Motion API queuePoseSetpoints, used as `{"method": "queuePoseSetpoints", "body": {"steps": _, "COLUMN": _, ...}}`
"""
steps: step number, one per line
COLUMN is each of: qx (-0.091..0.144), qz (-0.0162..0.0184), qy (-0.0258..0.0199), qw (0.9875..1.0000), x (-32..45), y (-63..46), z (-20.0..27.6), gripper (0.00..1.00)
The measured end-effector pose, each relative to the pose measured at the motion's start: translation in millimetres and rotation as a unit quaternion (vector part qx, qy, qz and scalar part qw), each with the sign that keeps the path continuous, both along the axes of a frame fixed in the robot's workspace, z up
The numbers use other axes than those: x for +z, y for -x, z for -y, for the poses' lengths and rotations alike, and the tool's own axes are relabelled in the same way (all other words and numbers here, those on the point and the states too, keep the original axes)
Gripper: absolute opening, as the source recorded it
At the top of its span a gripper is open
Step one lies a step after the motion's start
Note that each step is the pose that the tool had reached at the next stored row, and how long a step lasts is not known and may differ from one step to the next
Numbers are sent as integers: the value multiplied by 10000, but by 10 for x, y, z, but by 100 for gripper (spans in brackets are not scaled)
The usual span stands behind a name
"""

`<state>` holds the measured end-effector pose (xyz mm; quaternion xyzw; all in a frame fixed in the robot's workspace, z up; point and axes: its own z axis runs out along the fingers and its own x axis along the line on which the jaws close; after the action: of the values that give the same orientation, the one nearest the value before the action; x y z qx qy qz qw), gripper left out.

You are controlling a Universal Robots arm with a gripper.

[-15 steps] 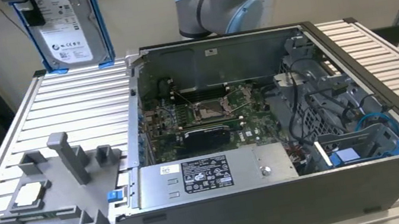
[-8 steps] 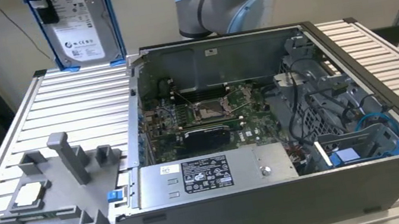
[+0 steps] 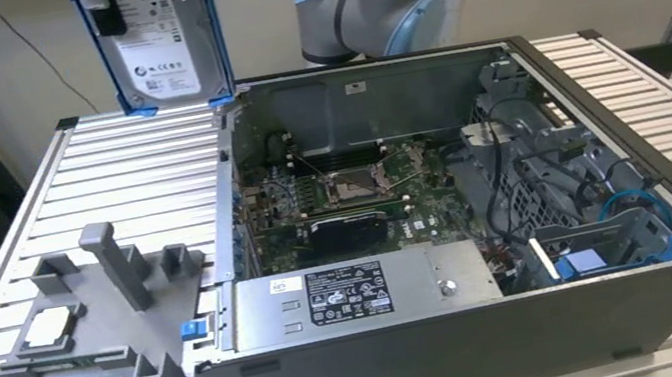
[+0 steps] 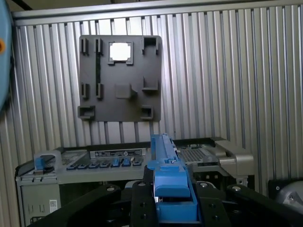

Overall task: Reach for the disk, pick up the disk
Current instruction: 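Pick up the disk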

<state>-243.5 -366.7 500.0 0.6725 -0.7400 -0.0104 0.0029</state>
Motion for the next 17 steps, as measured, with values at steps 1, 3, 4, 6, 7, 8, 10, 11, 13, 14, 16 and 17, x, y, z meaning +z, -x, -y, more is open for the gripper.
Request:
{"method": "queuePoseSetpoints", "body": {"steps": 1, "qx": 0, "qz": 0, "qy": 0, "qw": 10000, "x": 0, "y": -27, "z": 0, "gripper": 0}}
{"method": "queuePoseSetpoints", "body": {"steps": 3, "qx": 0, "qz": 0, "qy": 0, "qw": 10000, "x": 0, "y": -80, "z": 0, "gripper": 0}}
{"method": "queuePoseSetpoints", "body": {"steps": 4, "qx": 0, "qz": 0, "qy": 0, "qw": 10000, "x": 0, "y": -106, "z": 0, "gripper": 0}}
{"method": "queuePoseSetpoints", "body": {"steps": 6, "qx": 0, "qz": 0, "qy": 0, "qw": 10000, "x": 0, "y": -157, "z": 0, "gripper": 0}}
{"method": "queuePoseSetpoints", "body": {"steps": 7, "qx": 0, "qz": 0, "qy": 0, "qw": 10000, "x": 0, "y": -182, "z": 0, "gripper": 0}}
{"method": "queuePoseSetpoints", "body": {"steps": 8, "qx": 0, "qz": 0, "qy": 0, "qw": 10000, "x": 0, "y": -206, "z": 0, "gripper": 0}}
{"method": "queuePoseSetpoints", "body": {"steps": 10, "qx": 0, "qz": 0, "qy": 0, "qw": 10000, "x": 0, "y": -258, "z": 0, "gripper": 0}}
{"method": "queuePoseSetpoints", "body": {"steps": 11, "qx": 0, "qz": 0, "qy": 0, "qw": 10000, "x": 0, "y": -283, "z": 0, "gripper": 0}}
{"method": "queuePoseSetpoints", "body": {"steps": 13, "qx": 0, "qz": 0, "qy": 0, "qw": 10000, "x": 0, "y": -355, "z": 1, "gripper": 0}}
{"method": "queuePoseSetpoints", "body": {"steps": 14, "qx": 0, "qz": 0, "qy": 0, "qw": 10000, "x": 0, "y": -376, "z": 1, "gripper": 0}}
{"method": "queuePoseSetpoints", "body": {"steps": 16, "qx": 0, "qz": 0, "qy": 0, "qw": 10000, "x": 0, "y": -423, "z": 1, "gripper": 0}}
{"method": "queuePoseSetpoints", "body": {"steps": 17, "qx": 0, "qz": 0, "qy": 0, "qw": 10000, "x": 0, "y": -446, "z": 1, "gripper": 0}}
